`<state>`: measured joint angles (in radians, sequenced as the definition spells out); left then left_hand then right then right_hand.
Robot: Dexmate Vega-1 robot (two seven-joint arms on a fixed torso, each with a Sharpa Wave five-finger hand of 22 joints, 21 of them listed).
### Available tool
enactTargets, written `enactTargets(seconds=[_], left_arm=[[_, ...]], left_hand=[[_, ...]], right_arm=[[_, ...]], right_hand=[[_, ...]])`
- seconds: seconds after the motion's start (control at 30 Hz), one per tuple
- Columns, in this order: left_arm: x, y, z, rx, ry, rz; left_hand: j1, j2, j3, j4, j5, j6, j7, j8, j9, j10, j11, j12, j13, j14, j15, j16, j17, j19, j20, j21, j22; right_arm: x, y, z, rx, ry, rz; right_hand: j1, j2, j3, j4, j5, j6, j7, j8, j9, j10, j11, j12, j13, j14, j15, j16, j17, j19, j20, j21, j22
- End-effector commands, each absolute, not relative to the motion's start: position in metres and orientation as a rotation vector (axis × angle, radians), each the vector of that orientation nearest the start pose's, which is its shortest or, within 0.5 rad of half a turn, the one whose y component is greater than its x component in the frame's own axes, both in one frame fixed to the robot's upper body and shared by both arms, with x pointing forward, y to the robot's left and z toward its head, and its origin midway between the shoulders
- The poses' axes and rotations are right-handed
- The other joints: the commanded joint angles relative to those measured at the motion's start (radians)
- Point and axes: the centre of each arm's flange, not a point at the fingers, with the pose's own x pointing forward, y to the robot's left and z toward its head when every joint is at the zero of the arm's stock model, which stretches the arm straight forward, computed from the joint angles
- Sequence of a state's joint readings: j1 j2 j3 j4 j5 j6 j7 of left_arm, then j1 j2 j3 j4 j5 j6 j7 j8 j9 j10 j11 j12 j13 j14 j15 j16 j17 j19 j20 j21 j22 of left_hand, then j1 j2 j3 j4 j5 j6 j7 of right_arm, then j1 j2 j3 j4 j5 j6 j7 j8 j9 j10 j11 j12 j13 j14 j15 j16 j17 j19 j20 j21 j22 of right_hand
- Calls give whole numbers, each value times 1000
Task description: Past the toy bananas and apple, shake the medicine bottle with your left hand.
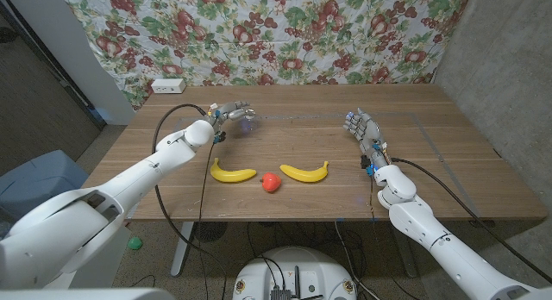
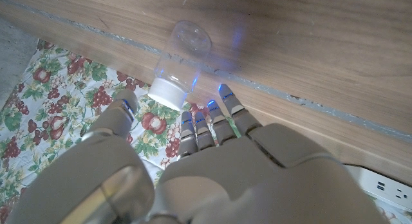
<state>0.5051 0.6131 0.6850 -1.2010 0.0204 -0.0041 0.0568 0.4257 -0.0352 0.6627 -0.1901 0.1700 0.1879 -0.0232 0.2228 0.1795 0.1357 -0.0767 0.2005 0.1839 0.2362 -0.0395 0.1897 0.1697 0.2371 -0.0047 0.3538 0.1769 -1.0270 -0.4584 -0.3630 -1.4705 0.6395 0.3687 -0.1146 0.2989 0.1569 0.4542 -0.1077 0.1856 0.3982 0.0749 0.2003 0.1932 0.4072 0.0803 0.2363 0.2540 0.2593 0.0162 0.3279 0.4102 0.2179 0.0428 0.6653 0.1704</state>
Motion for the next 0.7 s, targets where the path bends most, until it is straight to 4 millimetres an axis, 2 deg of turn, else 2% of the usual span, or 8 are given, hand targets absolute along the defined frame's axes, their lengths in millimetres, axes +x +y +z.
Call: enactTargets(seconds=[0.03, 0.5, 0.7], left_arm=[[703, 266, 27, 881, -448, -42], [707, 260, 27, 890, -447, -48], [708, 257, 28, 899, -454, -54]], left_hand=[[16, -1, -4, 1, 1, 14, 2, 7, 2, 14, -1, 5, 2, 10, -30, 9, 5, 11, 1, -5, 4], [52, 0, -8, 3, 2, 23, 6, 8, 2, 31, 2, 6, 3, 32, -37, 12, 5, 28, 0, -7, 4], [72, 2, -11, 4, 2, 32, 7, 9, 2, 44, -4, 7, 3, 51, -46, 14, 5, 48, -9, -4, 4]], right_arm=[[612, -256, -79, 181, -619, 162], [611, -259, -80, 183, -622, 155], [610, -260, -83, 190, -622, 149]], right_hand=[[-9, 4, 0, -5, 5, 11, 0, 7, 2, 9, 0, 7, 3, 8, 1, 5, 4, 6, -1, -1, 2], [-10, 4, -1, -5, 5, 12, 0, 7, 2, 9, 1, 7, 5, 7, -1, 5, 4, 8, -1, -6, 2], [-10, 5, -1, -5, 5, 12, 0, 7, 2, 9, 1, 8, 6, 8, 1, 6, 4, 9, -1, -8, 2]])
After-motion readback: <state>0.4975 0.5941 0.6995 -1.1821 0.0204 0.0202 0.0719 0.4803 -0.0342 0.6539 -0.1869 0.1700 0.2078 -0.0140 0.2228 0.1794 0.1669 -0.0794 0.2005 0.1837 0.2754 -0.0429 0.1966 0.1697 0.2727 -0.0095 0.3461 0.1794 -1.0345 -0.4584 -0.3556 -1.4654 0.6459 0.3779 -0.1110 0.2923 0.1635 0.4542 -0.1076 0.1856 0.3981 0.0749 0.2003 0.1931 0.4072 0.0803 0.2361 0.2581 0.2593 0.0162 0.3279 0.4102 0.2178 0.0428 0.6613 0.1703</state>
